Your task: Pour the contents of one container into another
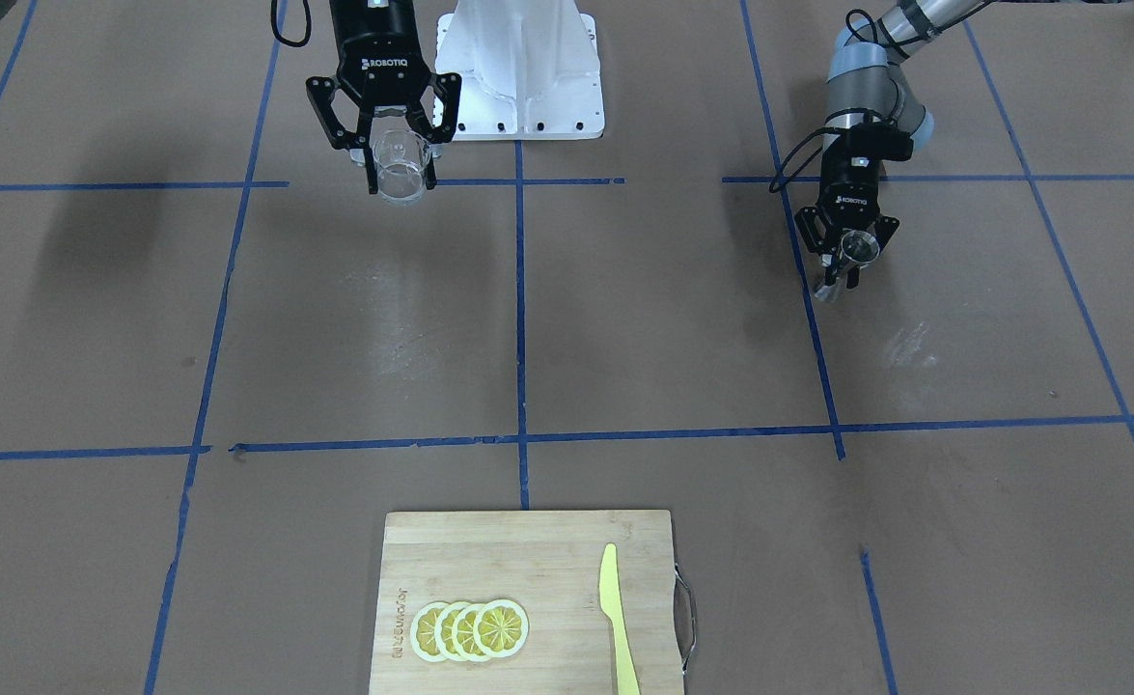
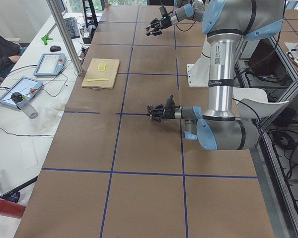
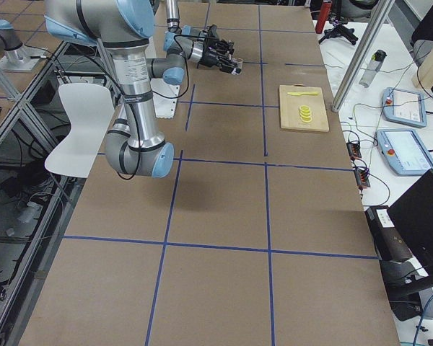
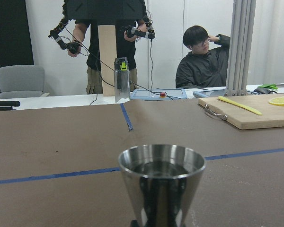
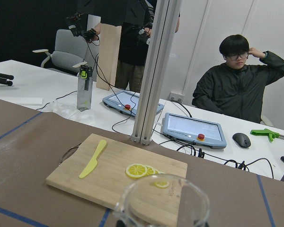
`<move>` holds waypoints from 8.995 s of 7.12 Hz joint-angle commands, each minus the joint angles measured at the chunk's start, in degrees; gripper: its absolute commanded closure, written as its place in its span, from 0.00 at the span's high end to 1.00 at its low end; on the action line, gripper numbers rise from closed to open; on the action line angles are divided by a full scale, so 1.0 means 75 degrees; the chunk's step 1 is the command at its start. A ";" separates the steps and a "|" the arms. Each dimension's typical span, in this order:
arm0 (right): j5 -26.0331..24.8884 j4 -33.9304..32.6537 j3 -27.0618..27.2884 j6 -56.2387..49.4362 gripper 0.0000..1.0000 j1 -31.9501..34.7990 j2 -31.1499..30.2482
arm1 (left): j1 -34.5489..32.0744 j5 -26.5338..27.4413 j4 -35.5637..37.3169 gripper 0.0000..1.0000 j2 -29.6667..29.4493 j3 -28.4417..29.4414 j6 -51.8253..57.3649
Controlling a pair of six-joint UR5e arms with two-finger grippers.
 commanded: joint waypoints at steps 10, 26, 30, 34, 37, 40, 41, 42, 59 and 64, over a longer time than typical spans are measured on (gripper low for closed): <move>0.0000 0.0000 0.0011 0.0000 0.00 0.0018 0.0012 | 0.0002 0.0081 0.0000 1.00 -0.0016 0.0011 0.0000; 0.0070 -0.0012 0.0000 -0.0012 0.00 0.0135 0.0035 | -0.0068 0.0552 -0.3785 1.00 0.0054 -0.0702 0.4123; 0.0059 -0.0012 0.0000 -0.0012 0.00 0.0147 0.0035 | -0.1024 -0.1783 -0.3762 1.00 0.0846 -0.1535 0.4312; 0.0059 -0.0012 -0.0024 0.0000 0.00 0.0147 0.0023 | -0.4504 -0.6662 -0.3308 1.00 0.1730 -0.0823 0.5284; 0.0059 -0.0012 -0.0024 0.0000 0.00 0.0147 0.0012 | -0.6728 -0.9238 -0.1172 1.00 0.1602 -0.0832 0.5658; 0.0059 -0.0012 -0.0035 0.0000 0.00 0.0147 0.0000 | -0.8115 -0.9774 0.1945 1.00 0.0854 -0.0844 0.6770; 0.0059 -0.0012 -0.0093 0.0023 0.00 0.0147 0.0000 | -0.8652 -0.9901 0.3430 1.00 0.0480 -0.0902 0.7353; 0.0059 0.0000 -0.0117 0.0023 0.00 0.0147 0.0000 | -0.9134 -1.0587 0.5139 1.00 -0.0046 -0.0902 0.7614; 0.0012 0.3108 -0.0782 0.0046 0.00 0.0299 -0.2104 | -1.1271 -1.5071 1.1695 1.00 -0.0497 -0.0785 0.7535; -0.0679 0.7410 -0.4153 0.0246 0.00 0.0287 -0.3153 | -1.1283 -1.5082 1.1695 1.00 -0.0438 -0.0844 0.7535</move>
